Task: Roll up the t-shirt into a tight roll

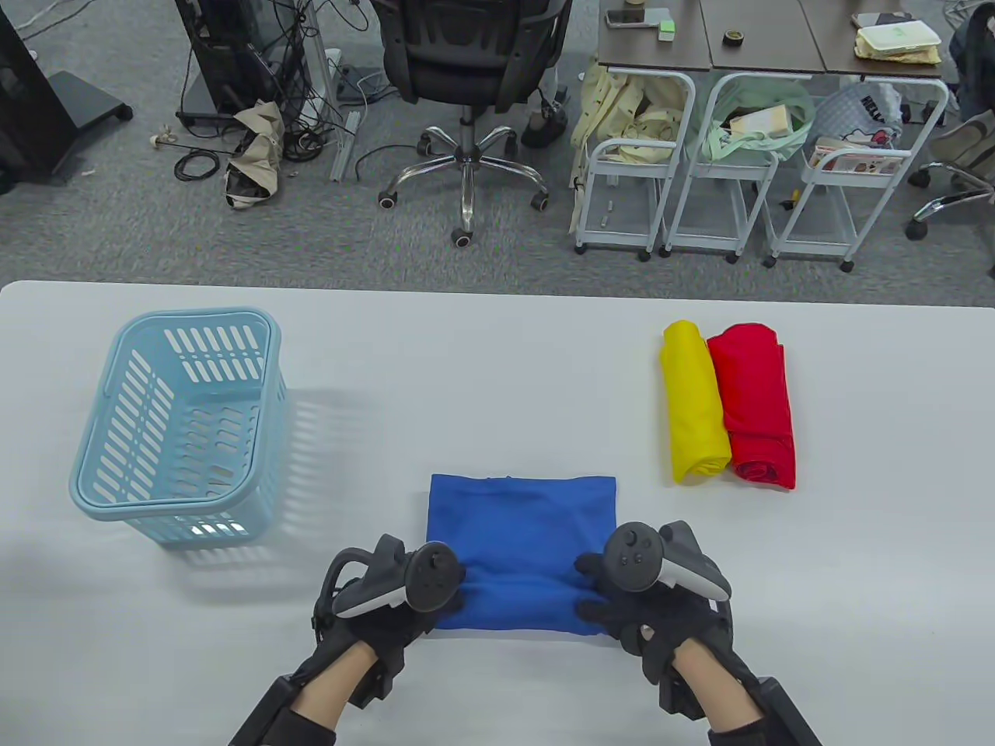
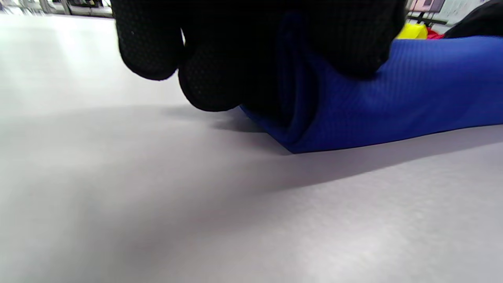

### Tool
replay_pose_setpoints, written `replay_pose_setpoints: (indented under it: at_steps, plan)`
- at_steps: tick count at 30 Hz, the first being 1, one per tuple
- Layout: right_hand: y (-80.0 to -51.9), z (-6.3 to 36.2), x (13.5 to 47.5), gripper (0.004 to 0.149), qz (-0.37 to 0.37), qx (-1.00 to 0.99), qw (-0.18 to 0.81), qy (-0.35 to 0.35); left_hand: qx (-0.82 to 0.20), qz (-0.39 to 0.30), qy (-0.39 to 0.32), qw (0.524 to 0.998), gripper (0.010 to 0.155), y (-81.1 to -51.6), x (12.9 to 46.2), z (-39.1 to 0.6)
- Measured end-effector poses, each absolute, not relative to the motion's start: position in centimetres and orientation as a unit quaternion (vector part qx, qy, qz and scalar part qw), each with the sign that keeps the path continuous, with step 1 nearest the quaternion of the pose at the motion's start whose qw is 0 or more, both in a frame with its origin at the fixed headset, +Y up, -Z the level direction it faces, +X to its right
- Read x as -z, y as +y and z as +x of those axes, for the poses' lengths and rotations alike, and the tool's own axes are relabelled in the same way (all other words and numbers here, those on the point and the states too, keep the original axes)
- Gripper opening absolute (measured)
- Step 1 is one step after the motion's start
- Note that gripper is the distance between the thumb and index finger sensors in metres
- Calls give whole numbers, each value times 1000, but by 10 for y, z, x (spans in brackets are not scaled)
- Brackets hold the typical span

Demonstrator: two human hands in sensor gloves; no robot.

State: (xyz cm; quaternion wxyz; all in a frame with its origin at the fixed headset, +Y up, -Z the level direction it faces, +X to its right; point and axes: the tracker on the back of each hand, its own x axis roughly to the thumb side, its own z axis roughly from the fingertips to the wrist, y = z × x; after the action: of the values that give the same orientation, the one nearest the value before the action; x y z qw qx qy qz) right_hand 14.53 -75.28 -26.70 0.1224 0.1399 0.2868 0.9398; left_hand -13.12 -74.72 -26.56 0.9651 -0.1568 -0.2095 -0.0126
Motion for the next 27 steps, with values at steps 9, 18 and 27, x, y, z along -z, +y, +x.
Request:
replay_pose_setpoints:
  at_steps: [9,18,27]
  plan:
    - [-750,146,265,79,82,-957,82,265,-1,-98,-301,949,56,-730,240,-117]
    - [-711,141,254,64,130,-981,-28,143,49,-153,-304,939,68,-751,245,-108]
    - [-755,108,251,78,206,-946,-63,245,84,-146,-291,942,70,-756,248,-109]
